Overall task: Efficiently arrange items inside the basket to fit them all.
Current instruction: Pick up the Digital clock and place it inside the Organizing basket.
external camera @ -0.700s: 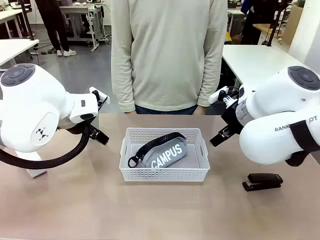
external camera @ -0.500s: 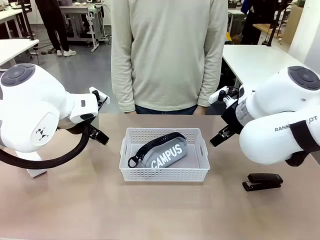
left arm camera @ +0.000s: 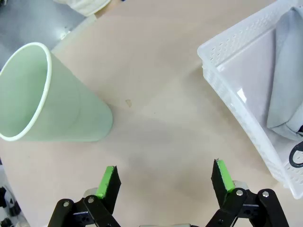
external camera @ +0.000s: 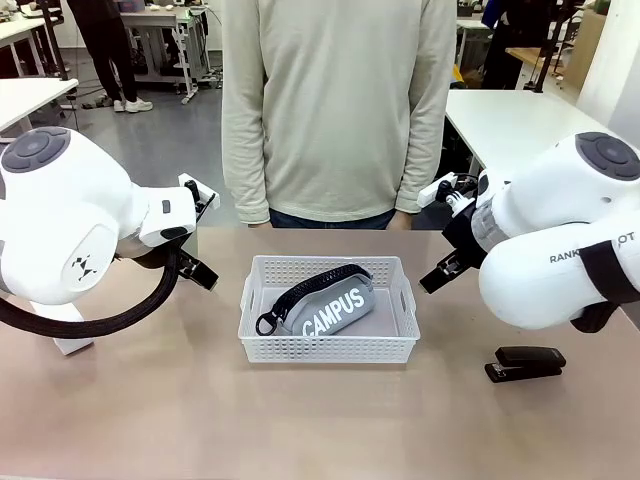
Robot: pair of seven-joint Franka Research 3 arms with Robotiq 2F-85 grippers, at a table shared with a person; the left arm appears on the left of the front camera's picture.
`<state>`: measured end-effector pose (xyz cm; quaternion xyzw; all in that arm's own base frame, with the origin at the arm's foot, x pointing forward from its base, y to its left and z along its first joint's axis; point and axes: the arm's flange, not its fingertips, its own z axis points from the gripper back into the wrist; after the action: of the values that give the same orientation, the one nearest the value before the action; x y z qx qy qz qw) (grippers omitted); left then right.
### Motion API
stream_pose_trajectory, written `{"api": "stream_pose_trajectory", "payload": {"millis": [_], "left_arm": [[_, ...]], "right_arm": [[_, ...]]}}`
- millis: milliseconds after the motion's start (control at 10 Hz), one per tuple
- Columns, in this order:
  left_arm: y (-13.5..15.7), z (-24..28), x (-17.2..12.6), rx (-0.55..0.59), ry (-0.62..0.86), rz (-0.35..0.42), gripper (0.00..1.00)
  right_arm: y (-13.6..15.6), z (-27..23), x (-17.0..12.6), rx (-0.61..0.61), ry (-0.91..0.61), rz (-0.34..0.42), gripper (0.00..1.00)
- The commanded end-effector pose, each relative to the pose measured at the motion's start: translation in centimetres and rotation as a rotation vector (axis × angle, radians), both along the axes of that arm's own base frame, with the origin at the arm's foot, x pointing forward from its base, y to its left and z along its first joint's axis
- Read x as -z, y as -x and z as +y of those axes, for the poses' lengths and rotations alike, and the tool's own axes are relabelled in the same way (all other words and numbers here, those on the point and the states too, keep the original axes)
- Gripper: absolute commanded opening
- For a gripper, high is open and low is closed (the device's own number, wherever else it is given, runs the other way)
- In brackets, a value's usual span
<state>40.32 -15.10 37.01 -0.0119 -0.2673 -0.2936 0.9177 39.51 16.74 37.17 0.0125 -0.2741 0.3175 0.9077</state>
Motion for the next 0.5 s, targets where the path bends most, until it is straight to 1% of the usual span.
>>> {"api": "stream_pose_trajectory", "payload": {"millis": [0, 400], "left_arm": [[0.01, -0.01, -0.03, 0.001, 0.0, -0.001, 1.0], [0.01, -0.01, -0.03, 0.001, 0.0, -0.001, 1.0]], "right_arm": [[0.0, 0.0, 0.0, 0.0, 0.0, 0.0, 1.0], [0.0, 0.0, 0.0, 0.0, 0.0, 0.0, 1.0]]}}
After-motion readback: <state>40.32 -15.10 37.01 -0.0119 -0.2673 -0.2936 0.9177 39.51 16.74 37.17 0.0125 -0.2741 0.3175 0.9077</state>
